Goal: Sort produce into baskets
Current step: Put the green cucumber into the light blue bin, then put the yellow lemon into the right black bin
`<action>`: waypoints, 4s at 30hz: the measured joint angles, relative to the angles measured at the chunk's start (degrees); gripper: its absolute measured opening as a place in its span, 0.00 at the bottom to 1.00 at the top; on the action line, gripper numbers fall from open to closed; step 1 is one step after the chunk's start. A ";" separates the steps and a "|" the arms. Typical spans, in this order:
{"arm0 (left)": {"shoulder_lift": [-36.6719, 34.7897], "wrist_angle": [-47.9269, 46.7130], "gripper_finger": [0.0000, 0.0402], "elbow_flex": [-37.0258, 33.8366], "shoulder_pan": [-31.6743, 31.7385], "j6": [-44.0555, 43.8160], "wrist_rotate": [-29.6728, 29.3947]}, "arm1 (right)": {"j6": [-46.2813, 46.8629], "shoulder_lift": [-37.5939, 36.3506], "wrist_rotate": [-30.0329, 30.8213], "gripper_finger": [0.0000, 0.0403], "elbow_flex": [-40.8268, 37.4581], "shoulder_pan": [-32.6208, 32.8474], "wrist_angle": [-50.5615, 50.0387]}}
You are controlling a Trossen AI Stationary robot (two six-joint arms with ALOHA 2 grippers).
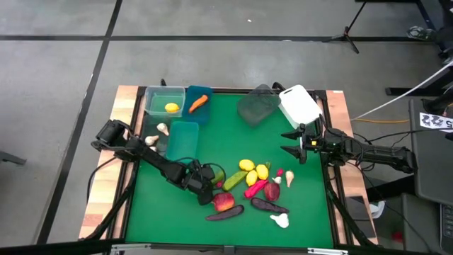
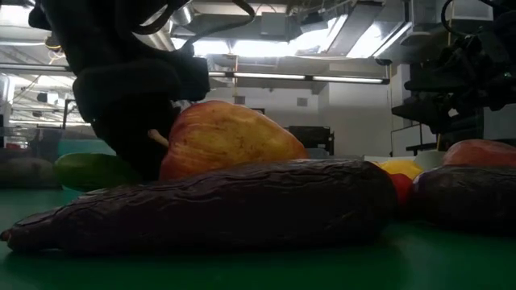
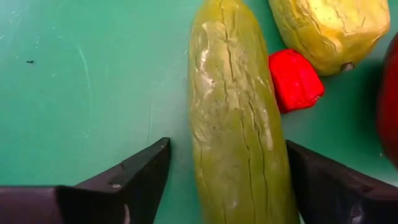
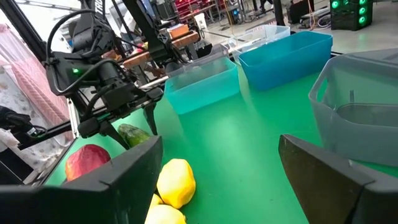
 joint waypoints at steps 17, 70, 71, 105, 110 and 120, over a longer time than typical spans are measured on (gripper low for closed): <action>-0.91 -0.05 0.44 3.82 1.12 -2.28 1.35 | -0.02 0.00 0.00 0.79 0.00 0.00 0.00; -13.77 -40.66 0.46 -0.48 28.88 -26.16 -7.97 | -0.64 0.01 0.02 0.79 -0.01 0.00 0.01; -13.77 -40.41 0.46 -0.48 28.89 -25.64 -7.97 | -0.68 0.00 0.02 0.79 0.01 0.00 0.01; -15.87 -26.62 0.72 13.39 20.33 0.76 -7.42 | 1.98 0.16 1.14 0.79 0.00 0.00 -0.12; -15.87 -25.14 0.72 14.95 18.00 4.82 -10.60 | 4.04 2.09 -3.69 0.79 1.51 0.07 -0.24; -15.87 -25.69 0.72 15.25 17.76 5.72 -13.22 | -3.57 17.79 -4.51 0.79 20.01 0.04 -14.21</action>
